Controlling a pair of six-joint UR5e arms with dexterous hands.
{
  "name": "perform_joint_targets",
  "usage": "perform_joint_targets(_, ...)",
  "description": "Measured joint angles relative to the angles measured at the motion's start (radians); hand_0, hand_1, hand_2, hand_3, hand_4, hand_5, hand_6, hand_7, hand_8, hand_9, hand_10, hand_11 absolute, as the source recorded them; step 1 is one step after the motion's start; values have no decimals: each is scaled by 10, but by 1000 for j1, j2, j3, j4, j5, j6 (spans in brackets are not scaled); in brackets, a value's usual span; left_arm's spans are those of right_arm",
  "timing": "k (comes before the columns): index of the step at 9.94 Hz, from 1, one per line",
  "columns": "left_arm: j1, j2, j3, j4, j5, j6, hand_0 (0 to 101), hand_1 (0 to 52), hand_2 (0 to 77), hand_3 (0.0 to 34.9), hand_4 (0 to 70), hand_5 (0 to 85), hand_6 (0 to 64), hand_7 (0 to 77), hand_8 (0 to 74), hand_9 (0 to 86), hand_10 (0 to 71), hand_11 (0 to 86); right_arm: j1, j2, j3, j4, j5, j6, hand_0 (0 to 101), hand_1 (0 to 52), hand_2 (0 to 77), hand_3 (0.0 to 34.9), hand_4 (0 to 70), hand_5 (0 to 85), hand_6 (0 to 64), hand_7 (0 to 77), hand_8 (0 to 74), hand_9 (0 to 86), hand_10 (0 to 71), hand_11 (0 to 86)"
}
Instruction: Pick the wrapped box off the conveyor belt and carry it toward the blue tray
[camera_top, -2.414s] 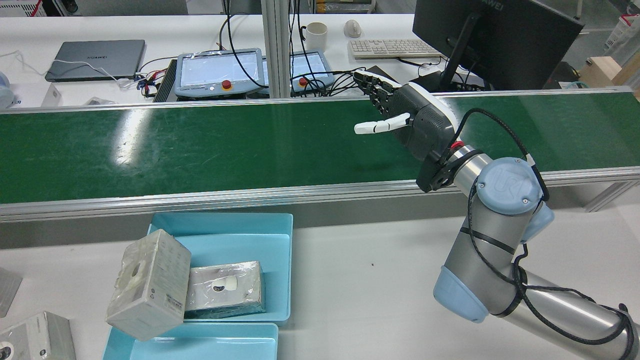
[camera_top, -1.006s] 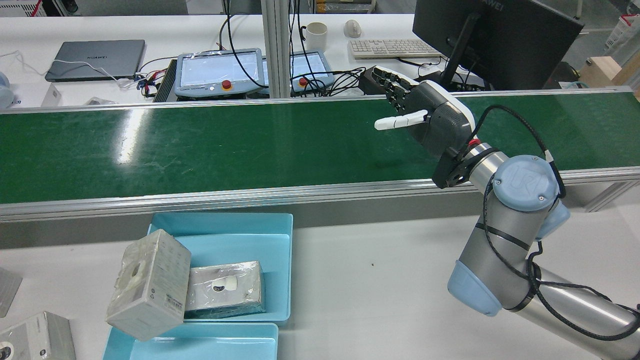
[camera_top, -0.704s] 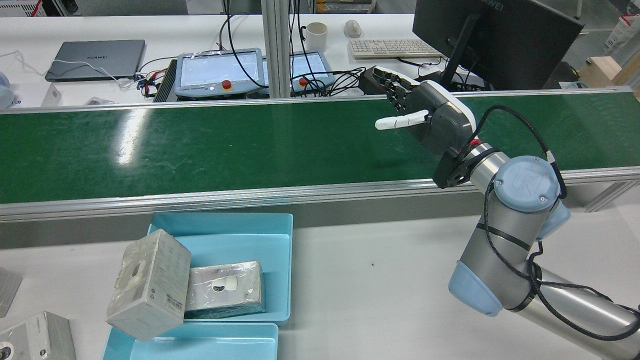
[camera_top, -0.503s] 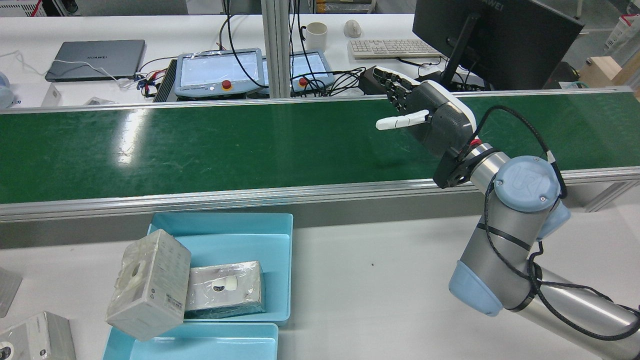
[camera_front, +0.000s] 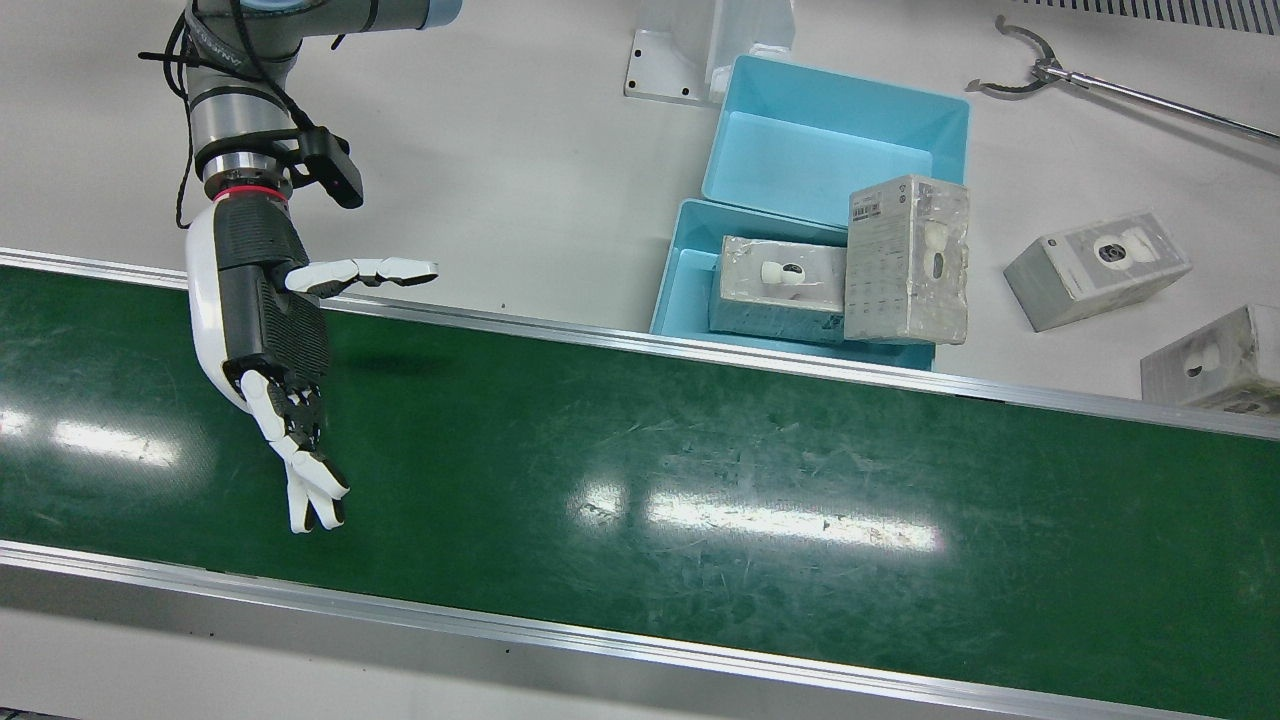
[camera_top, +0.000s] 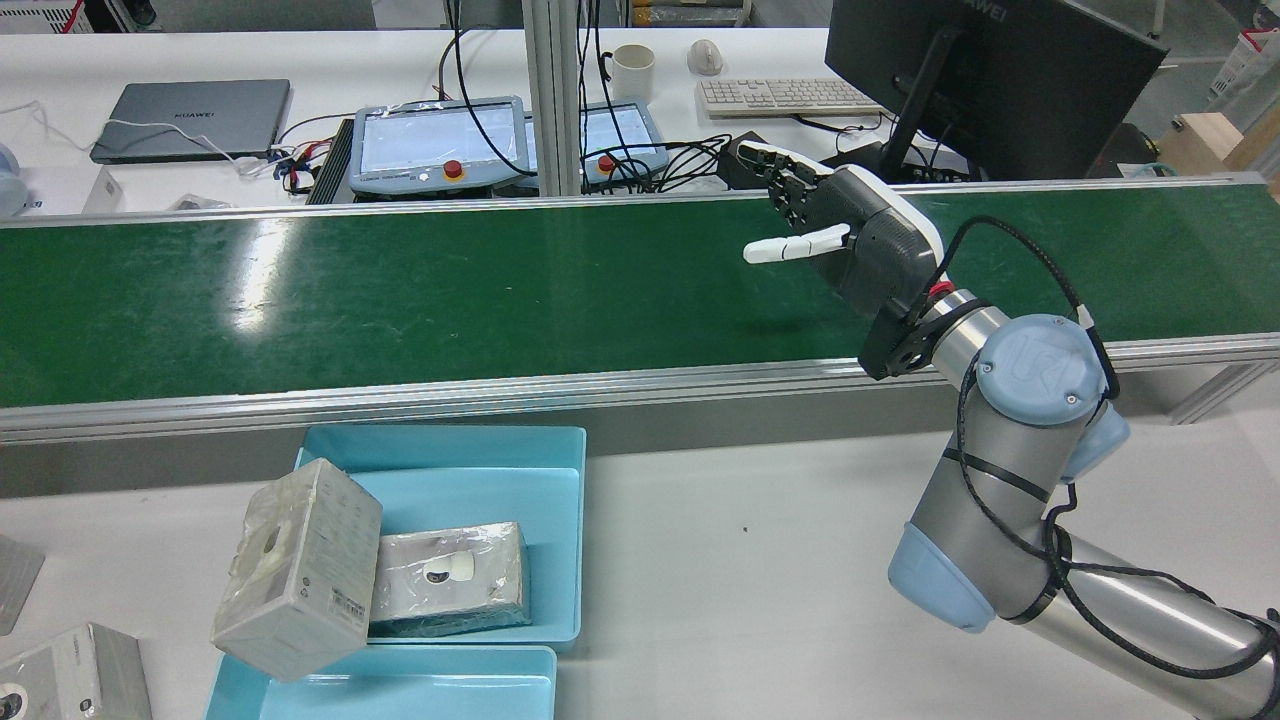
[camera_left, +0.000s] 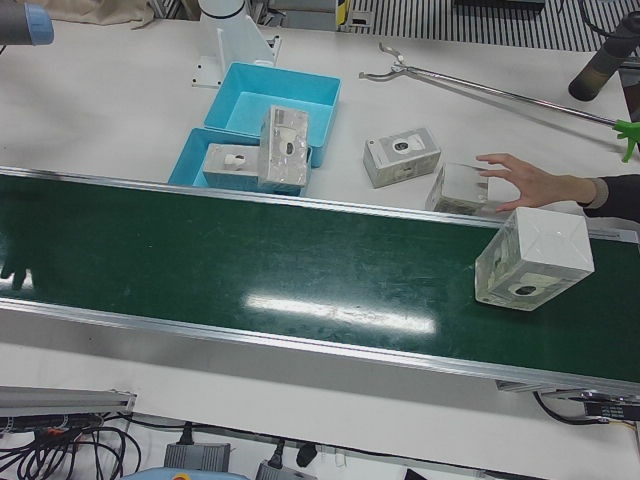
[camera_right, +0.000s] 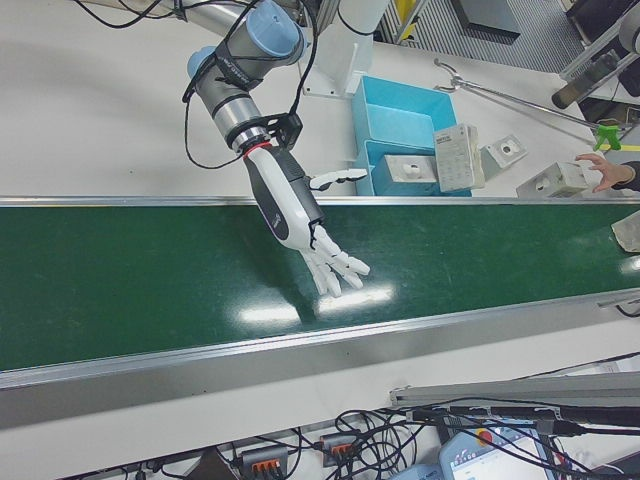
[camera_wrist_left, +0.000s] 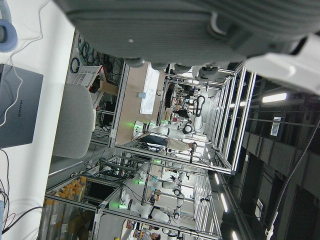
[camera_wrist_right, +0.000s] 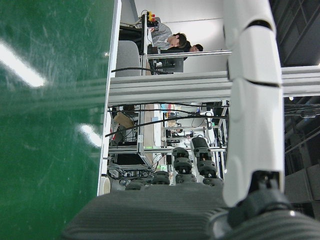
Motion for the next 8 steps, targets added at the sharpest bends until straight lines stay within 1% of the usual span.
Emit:
perform_joint_targets(3, 0, 0, 0, 0, 0, 0, 0, 0, 5, 0, 0, 11, 5, 5, 5, 0, 5, 5, 0, 7, -19, 17, 0, 3, 487, 169, 109, 0, 93, 142, 27, 22, 5, 33, 0, 5)
perform_joint_targets(5, 0, 0, 0, 0, 0, 0, 0, 0, 11, 0, 0, 11, 5, 5, 5, 0, 5, 5, 3, 4, -20, 20, -1, 8, 485, 169, 109, 0, 82, 142, 27, 22, 5, 33, 0, 5)
perform_joint_targets(8, 0, 0, 0, 0, 0, 0, 0, 0, 11, 0, 0, 11, 5, 5, 5, 0, 5, 5, -2, 10, -22, 22, 0, 4, 486, 169, 98, 0, 82, 147, 27, 22, 5, 33, 0, 5)
